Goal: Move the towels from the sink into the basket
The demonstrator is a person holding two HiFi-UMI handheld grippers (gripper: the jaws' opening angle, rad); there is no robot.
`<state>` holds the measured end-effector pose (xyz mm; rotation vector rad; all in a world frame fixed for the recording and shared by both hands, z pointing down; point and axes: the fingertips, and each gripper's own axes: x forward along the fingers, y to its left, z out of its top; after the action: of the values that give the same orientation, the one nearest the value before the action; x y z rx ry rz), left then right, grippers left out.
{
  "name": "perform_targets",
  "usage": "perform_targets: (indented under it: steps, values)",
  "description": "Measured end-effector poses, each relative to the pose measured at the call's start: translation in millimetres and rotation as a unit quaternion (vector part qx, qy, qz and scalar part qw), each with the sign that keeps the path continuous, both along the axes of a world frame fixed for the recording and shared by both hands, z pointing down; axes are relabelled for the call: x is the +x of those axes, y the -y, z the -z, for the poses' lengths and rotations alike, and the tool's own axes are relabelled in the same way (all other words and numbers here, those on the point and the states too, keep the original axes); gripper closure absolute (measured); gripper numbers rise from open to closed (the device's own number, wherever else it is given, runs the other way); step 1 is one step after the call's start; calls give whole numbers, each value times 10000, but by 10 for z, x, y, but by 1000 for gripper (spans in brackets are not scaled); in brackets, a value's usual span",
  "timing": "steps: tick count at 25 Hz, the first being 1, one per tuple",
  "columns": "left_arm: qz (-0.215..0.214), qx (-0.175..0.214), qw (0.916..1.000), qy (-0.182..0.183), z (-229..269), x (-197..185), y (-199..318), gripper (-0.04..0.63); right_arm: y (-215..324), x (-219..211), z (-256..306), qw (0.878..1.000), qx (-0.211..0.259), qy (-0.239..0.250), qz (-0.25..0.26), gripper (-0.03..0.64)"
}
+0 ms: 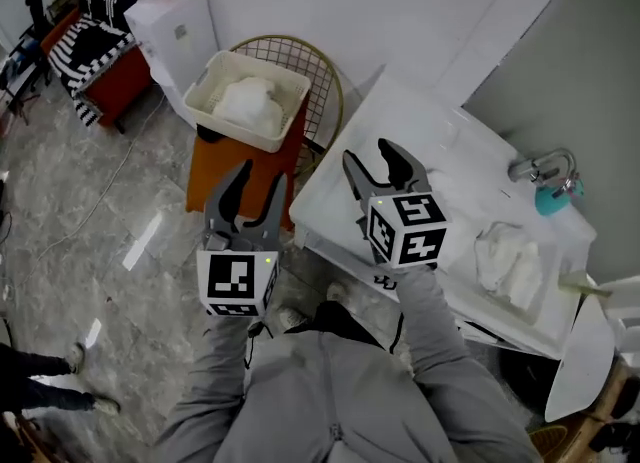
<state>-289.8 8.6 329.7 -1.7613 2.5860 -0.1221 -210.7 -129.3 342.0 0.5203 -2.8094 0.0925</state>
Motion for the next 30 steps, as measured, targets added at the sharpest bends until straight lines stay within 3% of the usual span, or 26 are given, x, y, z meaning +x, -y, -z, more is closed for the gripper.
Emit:
perform_targets:
  steps: [12,19,22,25,28,30]
  values:
    - [-1064,-4,9943,-30,52,1628,1000,360,592,2112,33,9933,-57,32,-1152,387]
    - [-1712,-411,9843,151,-152,2755,1405,360,749,3477,-73,9874,-137,-103,-1574,387]
    - [-2209,-927,9703,337,-339,3085,1609,337,801,3923,-152,9838,-208,-168,-1771,387]
    - [-2671,-1550,9498,503,-559,3343,1807,286,851,4229,-215,9801,-311,-141,-1957,387]
    - [-3018,-2326,9204,872,-889,3482,2014,194,912,4386,-277,9767,-383,-120,-2106,387]
    - [-3261,-2863,8916,1295,-1152,3539,2151,155,957,4440,-334,9745,-437,-125,-2197,387]
